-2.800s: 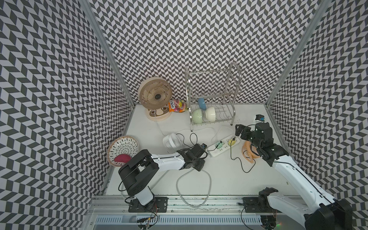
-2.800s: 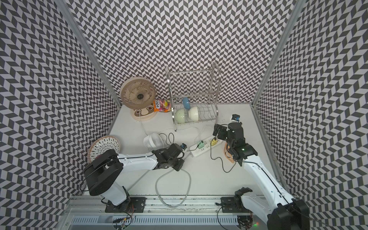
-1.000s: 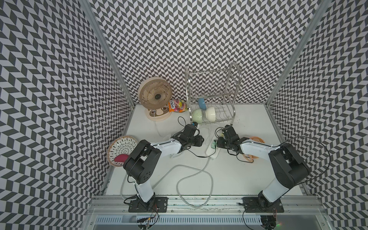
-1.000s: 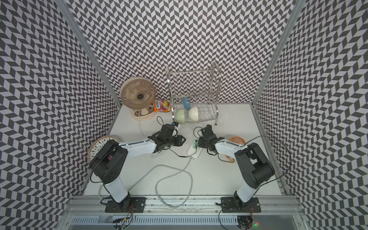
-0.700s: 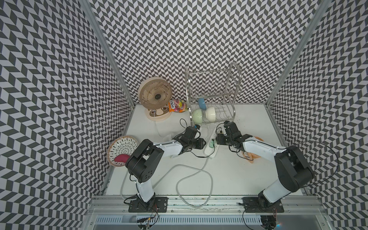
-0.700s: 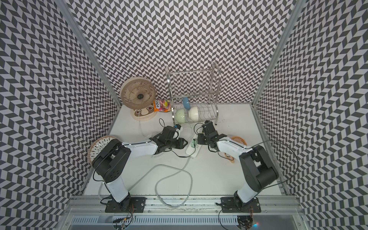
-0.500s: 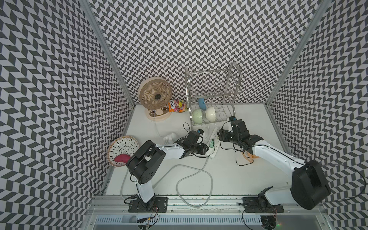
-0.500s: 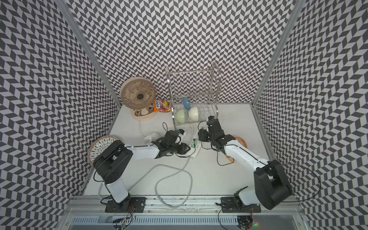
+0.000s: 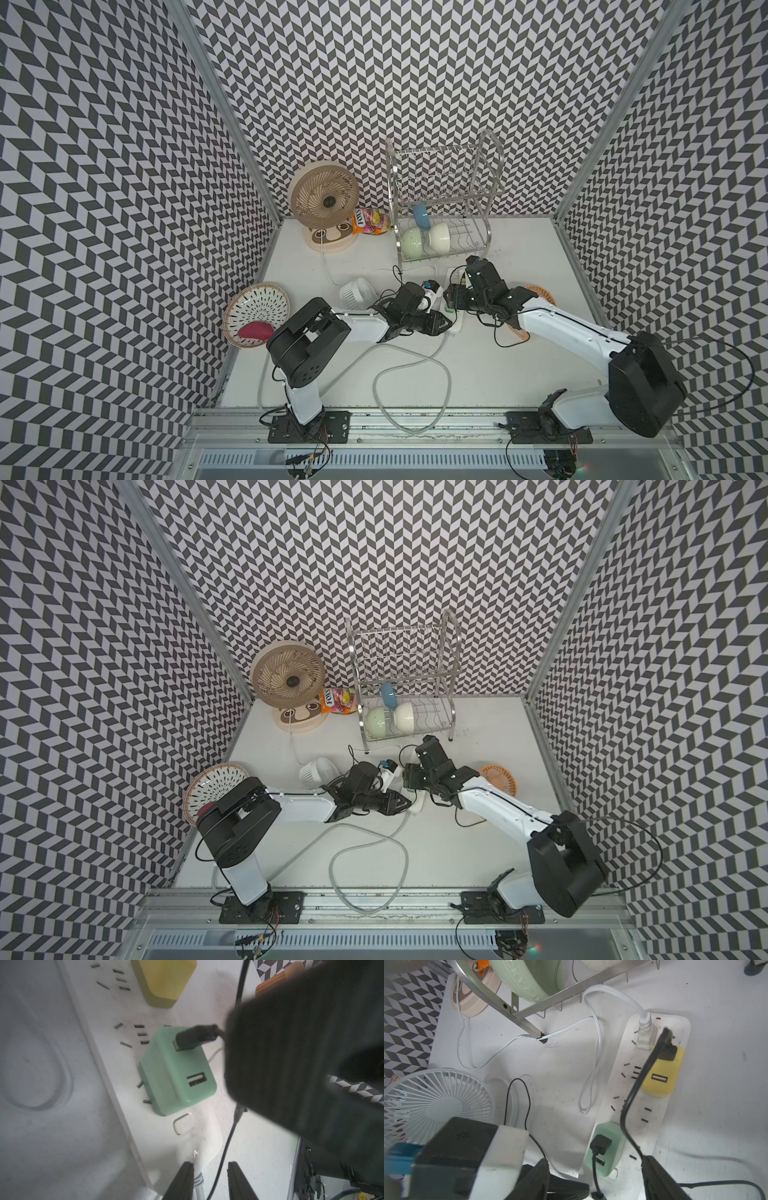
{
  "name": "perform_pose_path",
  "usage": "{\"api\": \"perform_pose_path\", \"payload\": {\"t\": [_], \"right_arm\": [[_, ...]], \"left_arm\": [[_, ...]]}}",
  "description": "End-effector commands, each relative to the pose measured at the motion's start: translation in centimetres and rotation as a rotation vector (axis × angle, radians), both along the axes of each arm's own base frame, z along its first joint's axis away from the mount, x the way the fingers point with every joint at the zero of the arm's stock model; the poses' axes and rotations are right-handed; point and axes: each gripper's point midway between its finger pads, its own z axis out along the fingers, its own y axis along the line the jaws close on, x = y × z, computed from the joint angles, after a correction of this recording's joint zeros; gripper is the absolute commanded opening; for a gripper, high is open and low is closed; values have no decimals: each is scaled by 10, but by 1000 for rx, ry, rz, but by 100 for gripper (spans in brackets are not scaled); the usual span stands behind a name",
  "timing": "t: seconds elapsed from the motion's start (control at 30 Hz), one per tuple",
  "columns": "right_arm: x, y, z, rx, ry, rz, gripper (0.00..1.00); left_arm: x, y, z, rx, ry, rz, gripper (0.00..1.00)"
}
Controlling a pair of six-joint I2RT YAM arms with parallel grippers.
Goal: Unplug the desk fan from the power strip
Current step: Adjust the socket at the center of the board, then remove the plug from the socket.
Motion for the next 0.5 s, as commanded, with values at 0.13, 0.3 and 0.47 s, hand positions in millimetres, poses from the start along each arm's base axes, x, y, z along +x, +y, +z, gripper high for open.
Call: {"api": "perform_pose_path", "payload": {"t": [0.13,0.3,0.47], "right_arm": [[14,8,-6,-35,-4,-11,64],[20,19,-12,-46,7,-5,62],[20,19,-18,-80,10,-34,57]], "left_arm": [[31,25,46,-31,-116,211,34],[47,46,54,11,-134,338,32],[58,55,50,43,-108,398,26]]}}
